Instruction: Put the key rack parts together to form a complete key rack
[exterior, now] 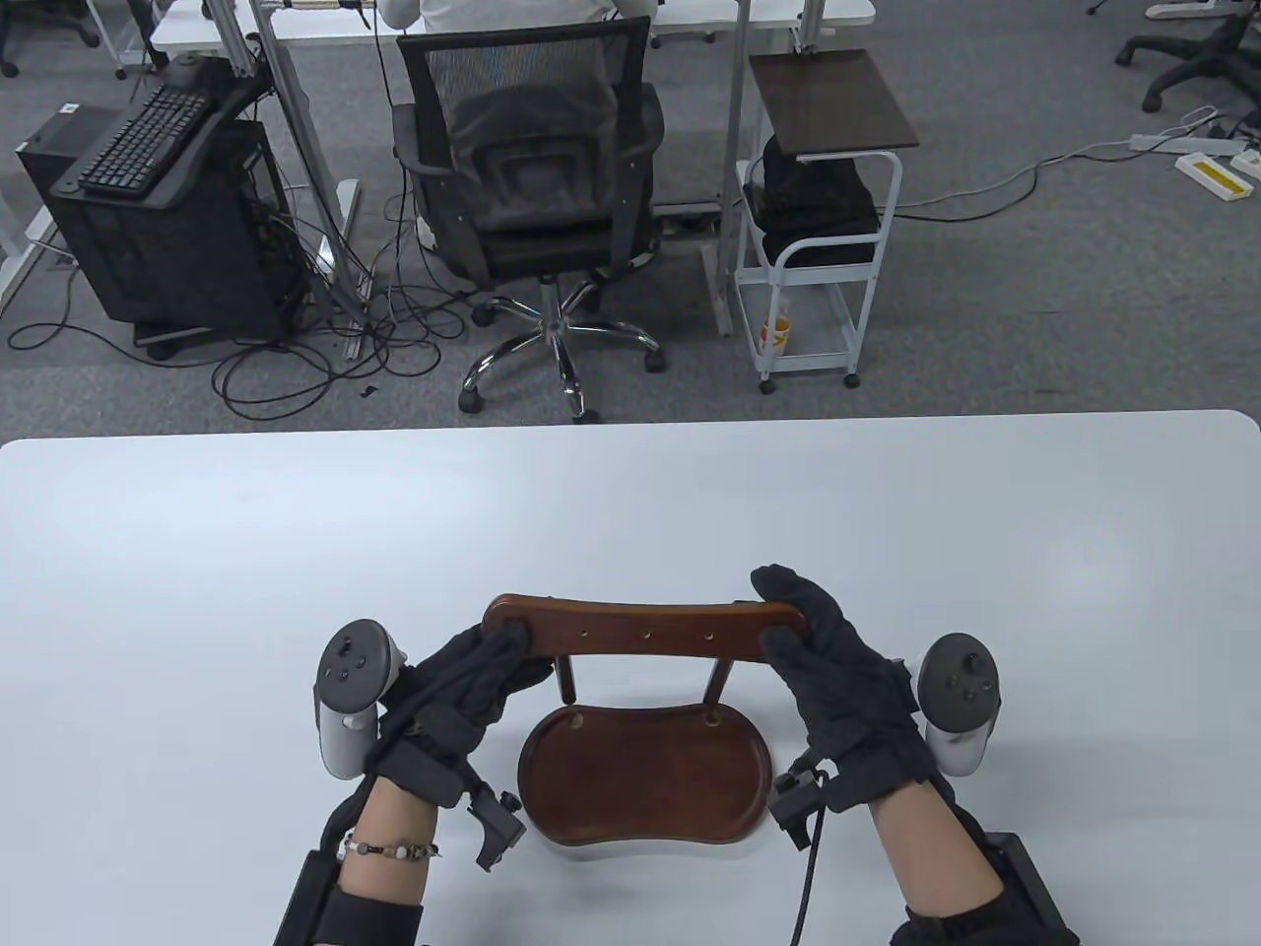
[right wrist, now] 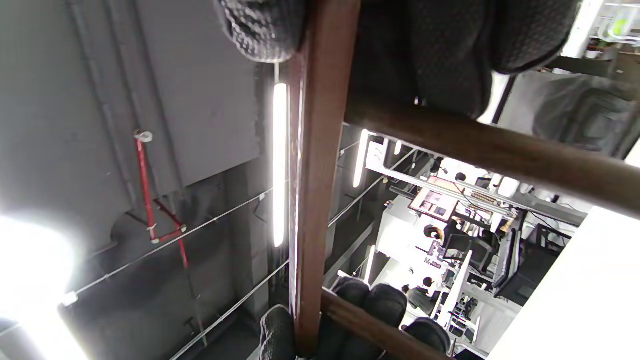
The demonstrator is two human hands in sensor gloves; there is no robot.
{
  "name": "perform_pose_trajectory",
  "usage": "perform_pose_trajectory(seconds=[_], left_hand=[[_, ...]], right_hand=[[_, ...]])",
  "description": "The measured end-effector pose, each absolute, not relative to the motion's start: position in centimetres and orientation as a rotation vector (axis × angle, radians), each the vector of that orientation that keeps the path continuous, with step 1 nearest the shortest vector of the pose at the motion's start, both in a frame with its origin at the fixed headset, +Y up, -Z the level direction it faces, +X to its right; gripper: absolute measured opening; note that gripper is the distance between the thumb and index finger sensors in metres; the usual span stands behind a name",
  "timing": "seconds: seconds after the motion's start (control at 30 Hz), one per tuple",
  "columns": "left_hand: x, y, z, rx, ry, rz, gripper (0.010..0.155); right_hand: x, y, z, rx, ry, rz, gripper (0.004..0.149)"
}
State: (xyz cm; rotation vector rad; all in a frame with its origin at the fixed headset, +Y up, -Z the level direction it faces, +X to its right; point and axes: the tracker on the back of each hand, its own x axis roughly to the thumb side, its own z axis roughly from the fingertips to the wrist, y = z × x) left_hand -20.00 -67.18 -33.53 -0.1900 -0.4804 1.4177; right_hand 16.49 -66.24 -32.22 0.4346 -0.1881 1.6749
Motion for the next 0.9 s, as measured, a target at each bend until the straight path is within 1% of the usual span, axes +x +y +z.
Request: perform_pose_trajectory(seconds=[0.1, 0.4, 0.7, 0.9], left_hand=[[-20.1, -68.3, -33.9, -0.22, -0.449, 1.429, 0.064], [-19.7, -71.1, -34.6, -0.297, -0.394, 1.477, 0.061], [-19.8, -72.2, -34.8, -0.314, -0.372, 1.492, 0.061], [-19.7, -72.6, -34.8, -0.324, -0.372, 1.517, 0.061]], right_hand=[[16.4, -67.4, -32.9, 0.411, -0.151, 1.67, 0.058], [16.7, -69.3, -33.7, 0.374, -0.11, 1.698, 0.058], [16.5, -70.5, -34.1, 0.364, -0.077, 1.693, 0.058], [16.5, -70.6, -34.1, 0.368, -0.071, 1.699, 0.058]])
